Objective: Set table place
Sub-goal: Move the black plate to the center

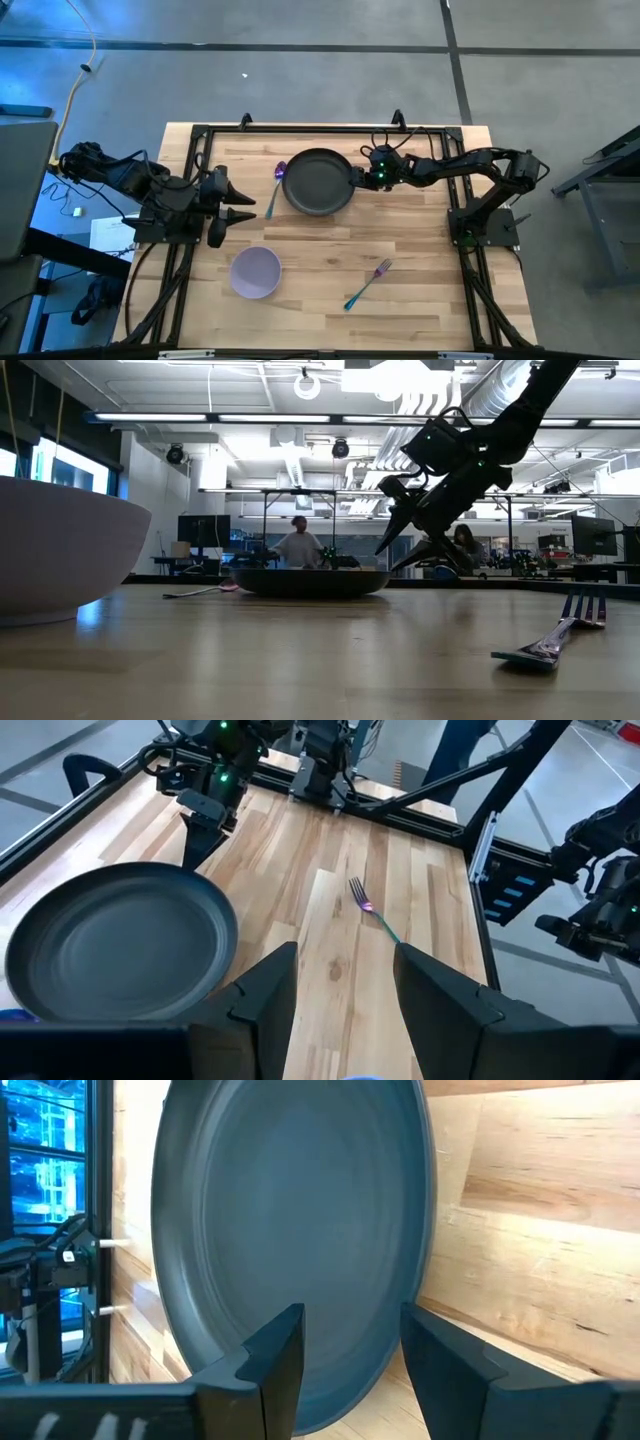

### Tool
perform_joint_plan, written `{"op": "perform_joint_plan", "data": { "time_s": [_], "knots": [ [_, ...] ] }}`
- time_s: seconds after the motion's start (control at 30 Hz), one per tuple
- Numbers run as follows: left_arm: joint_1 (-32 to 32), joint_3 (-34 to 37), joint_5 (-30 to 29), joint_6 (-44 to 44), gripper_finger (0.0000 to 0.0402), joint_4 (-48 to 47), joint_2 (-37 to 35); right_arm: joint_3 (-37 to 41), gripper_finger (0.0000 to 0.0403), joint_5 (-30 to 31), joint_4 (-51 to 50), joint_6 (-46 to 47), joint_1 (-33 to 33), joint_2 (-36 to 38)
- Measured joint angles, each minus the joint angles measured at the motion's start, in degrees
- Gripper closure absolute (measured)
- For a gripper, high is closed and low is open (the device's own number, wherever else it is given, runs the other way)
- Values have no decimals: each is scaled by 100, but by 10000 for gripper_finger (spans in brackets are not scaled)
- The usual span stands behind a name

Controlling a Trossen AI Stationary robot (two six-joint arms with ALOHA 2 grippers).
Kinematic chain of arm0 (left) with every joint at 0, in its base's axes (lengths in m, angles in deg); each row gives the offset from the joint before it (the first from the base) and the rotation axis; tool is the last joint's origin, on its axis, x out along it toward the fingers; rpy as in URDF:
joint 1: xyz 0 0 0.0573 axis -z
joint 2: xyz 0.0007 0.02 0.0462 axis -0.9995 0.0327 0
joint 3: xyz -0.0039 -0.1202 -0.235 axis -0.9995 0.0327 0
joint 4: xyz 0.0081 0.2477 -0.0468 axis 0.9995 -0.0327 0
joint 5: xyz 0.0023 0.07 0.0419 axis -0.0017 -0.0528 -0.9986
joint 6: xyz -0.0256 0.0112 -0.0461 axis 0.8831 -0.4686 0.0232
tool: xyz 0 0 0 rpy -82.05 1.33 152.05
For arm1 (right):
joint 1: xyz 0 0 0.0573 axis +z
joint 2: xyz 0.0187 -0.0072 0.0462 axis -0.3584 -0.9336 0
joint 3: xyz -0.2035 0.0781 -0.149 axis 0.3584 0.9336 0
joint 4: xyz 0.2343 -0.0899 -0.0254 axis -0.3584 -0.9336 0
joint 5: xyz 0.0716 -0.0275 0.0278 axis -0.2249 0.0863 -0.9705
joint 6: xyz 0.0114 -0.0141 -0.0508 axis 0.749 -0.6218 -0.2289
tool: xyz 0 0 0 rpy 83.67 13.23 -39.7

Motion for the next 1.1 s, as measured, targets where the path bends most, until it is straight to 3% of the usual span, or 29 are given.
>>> {"op": "perform_joint_plan", "data": {
  "time_s": [0.63,1.1],
  "knots": [
    [-1,0,-107,238,245,-274,0,-2,247,650,-257,210,0,0],
    [0,0,-107,263,245,-272,0,-2,247,732,-308,213,-35,-26]
  ]
}}
